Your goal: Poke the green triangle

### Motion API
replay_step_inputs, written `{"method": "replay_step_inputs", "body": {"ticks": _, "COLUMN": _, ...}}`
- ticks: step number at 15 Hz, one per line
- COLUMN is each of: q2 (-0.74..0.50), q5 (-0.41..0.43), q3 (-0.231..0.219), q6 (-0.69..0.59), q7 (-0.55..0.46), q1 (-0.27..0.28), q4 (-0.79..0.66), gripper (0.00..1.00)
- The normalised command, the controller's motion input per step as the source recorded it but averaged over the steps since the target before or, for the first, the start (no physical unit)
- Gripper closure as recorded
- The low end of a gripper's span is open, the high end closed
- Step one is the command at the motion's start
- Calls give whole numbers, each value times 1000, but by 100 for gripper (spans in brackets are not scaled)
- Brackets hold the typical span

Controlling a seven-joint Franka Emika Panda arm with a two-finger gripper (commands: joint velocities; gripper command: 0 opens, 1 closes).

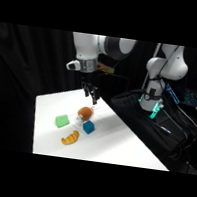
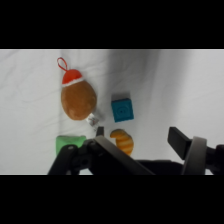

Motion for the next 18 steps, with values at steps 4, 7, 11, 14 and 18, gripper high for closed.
{"method": "replay_step_inputs", "body": {"ticks": 4, "q2": 50, "q5": 8, "q3": -12, "q6": -7, "q7": -83, "q1": -24, "q4": 114, "gripper": 0}}
{"method": "replay_step_inputs", "body": {"ticks": 7, "q2": 177, "q5": -13, "q3": -58, "q6": -99, "q7": -168, "q1": -80, "q4": 353, "gripper": 0}}
{"method": "replay_step_inputs", "body": {"ticks": 11, "q2": 259, "q5": 1, "q3": -71, "q6": -147, "q7": -224, "q1": -122, "q4": 497, "gripper": 0}}
{"method": "replay_step_inputs", "body": {"ticks": 14, "q2": 335, "q5": 26, "q3": -48, "q6": -204, "q7": -235, "q1": -128, "q4": 610, "gripper": 0}}
{"method": "replay_step_inputs", "body": {"ticks": 18, "q2": 401, "q5": 68, "q3": -11, "q6": -243, "q7": -179, "q1": -109, "q4": 711, "gripper": 29}}
